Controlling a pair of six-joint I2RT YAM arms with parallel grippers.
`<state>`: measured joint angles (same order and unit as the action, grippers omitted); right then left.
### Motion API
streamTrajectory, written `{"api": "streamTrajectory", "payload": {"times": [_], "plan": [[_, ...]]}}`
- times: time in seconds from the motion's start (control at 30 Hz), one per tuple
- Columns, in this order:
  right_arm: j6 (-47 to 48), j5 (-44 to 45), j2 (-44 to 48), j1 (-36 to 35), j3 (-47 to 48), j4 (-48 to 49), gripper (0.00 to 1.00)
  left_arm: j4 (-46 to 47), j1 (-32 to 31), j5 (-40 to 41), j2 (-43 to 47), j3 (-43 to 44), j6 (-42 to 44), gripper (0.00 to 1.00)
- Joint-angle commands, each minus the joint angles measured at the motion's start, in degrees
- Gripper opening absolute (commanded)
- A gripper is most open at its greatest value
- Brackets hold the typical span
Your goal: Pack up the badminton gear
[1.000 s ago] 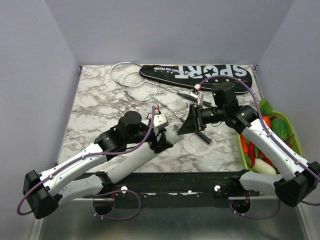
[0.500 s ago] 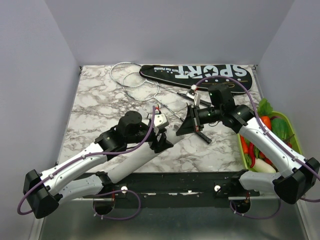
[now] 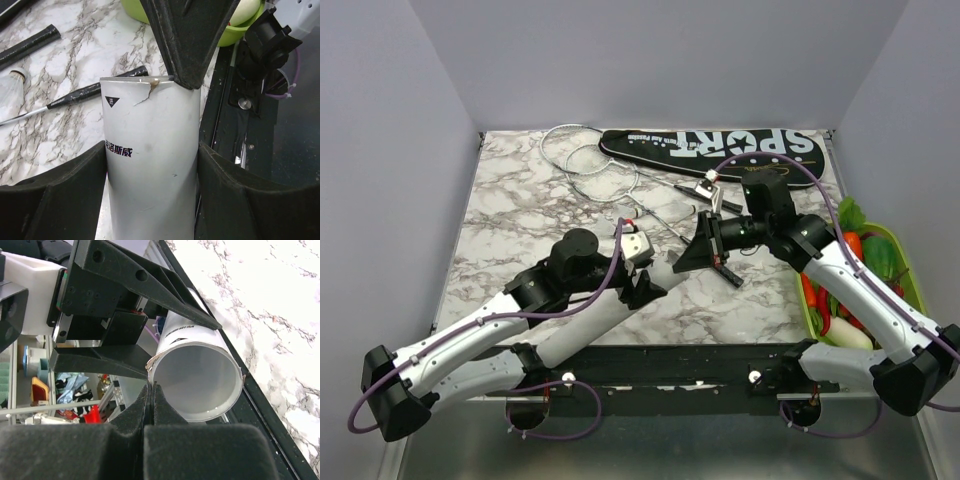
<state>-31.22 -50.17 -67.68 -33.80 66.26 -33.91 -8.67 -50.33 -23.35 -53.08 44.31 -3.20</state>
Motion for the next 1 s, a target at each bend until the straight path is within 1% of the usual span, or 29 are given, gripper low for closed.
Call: {"api": "streamTrajectory", "payload": {"times": [0.0, 0.23, 0.3, 0.33, 0.37, 0.43, 0.47, 0.57, 0.63, 0.73, 0.77, 0.83, 0.97], "plan": [[-1.47, 0.60, 2.29, 2.06, -1.31, 0.16, 0.00, 0.14, -0.21, 4.28, 3.07, -2.39, -1.63, 0.00], [-1.39, 2.88, 2.73, 6.99, -1.05, -0.71, 0.00, -0.21, -0.30, 5.69, 5.88, -4.85, -2.77, 0.00], [-0.51, 7.70, 2.29, 7.43, 0.09, -1.68, 0.01, -0.56, -0.30, 6.47, 6.58, -5.20, -2.86, 0.00], [0.63, 9.90, 1.85, 7.43, 0.71, -4.21, 0.01, -0.91, -0.30, 7.00, 6.85, -5.12, -2.78, 0.00], [0.90, 14.36, 0.54, 7.35, 0.71, -5.10, 0.01, -1.26, -0.30, 7.53, 7.37, -4.94, -2.60, 0.00], [1.86, 18.43, -1.30, 7.43, 0.10, -8.00, 0.00, -2.49, -0.30, 9.28, 7.90, -4.68, -1.72, 0.00], [1.95, 22.45, -3.23, 7.43, -0.60, -8.53, 0.01, -3.02, -0.39, 9.81, 8.25, -4.33, -1.46, 0.00], [1.08, 28.09, -6.49, 7.35, -4.46, -8.81, 0.01, -5.04, -0.39, 12.80, 8.61, -3.54, -0.58, 0.00], [0.20, 29.51, -9.39, 7.26, -7.01, -7.15, 0.01, -6.36, -0.39, 13.68, 8.69, -2.57, -0.14, 0.00], [-1.73, 31.97, -13.16, 6.56, -8.42, -5.12, 0.00, -7.24, -0.30, 14.74, 9.04, -1.51, -0.14, 0.00], [-1.91, 34.15, -14.22, 6.29, -8.51, -5.11, 0.01, -7.42, -0.30, 15.09, 9.22, -1.34, -0.22, 0.00], [-2.09, 35.05, -17.72, 5.68, -8.69, -5.03, 0.01, -7.42, -0.30, 15.36, 9.31, -1.16, -0.40, 0.00], [-3.93, 36.02, -21.34, 4.54, -9.92, -3.27, 0.01, -7.94, -0.30, 15.62, 9.31, -0.90, -0.40, 0.00]]}}
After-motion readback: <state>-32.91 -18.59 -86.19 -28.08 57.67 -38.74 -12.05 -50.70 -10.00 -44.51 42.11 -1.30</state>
